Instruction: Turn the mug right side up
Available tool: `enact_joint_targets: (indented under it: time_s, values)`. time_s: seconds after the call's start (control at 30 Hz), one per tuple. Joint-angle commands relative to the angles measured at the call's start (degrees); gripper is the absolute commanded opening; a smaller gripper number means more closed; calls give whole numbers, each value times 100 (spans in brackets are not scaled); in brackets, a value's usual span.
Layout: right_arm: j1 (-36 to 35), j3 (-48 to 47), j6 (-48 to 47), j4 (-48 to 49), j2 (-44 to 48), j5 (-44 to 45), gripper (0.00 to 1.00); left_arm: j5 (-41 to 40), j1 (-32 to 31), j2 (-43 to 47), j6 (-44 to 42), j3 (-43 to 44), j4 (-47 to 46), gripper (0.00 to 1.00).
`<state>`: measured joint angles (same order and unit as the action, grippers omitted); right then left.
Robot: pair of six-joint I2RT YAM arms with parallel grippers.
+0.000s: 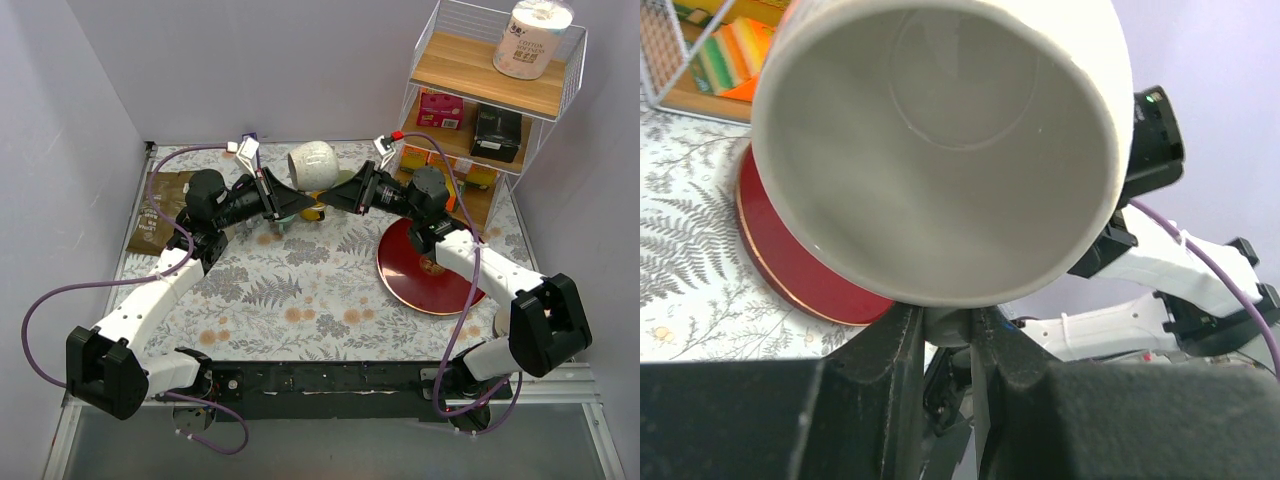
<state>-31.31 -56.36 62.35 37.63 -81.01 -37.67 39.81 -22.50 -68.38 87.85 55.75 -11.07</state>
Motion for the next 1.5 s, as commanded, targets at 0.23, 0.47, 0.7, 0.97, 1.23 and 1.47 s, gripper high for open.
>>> enact_joint_targets:
  time_s: [0.23, 0.47, 0.7, 0.97, 1.23, 1.47]
  values:
    - [134, 81, -90, 439, 411, -47, 49, -527, 35, 290, -154, 68, -220, 0]
    - [151, -261, -1344, -1316, 656, 268, 49, -1088, 35, 343, -584, 314, 638, 0]
    - [152, -727, -2999, -4733, 999, 2856, 55, -2238, 27, 676, -1130, 481, 2195, 0]
    - [152, -1035, -3484, -5599, 1026, 4092, 74, -3699, 35, 1124, -1473, 156, 4268, 0]
    - [195, -1070, -2580, -5819, 807, 4198, 85, -4675, 35, 1055, -1043, -371, 5062, 0]
    - [450, -1483, -2306, -6556, 332, 3566, 89, -5159, -26, 625, -840, -846, 4747, 0]
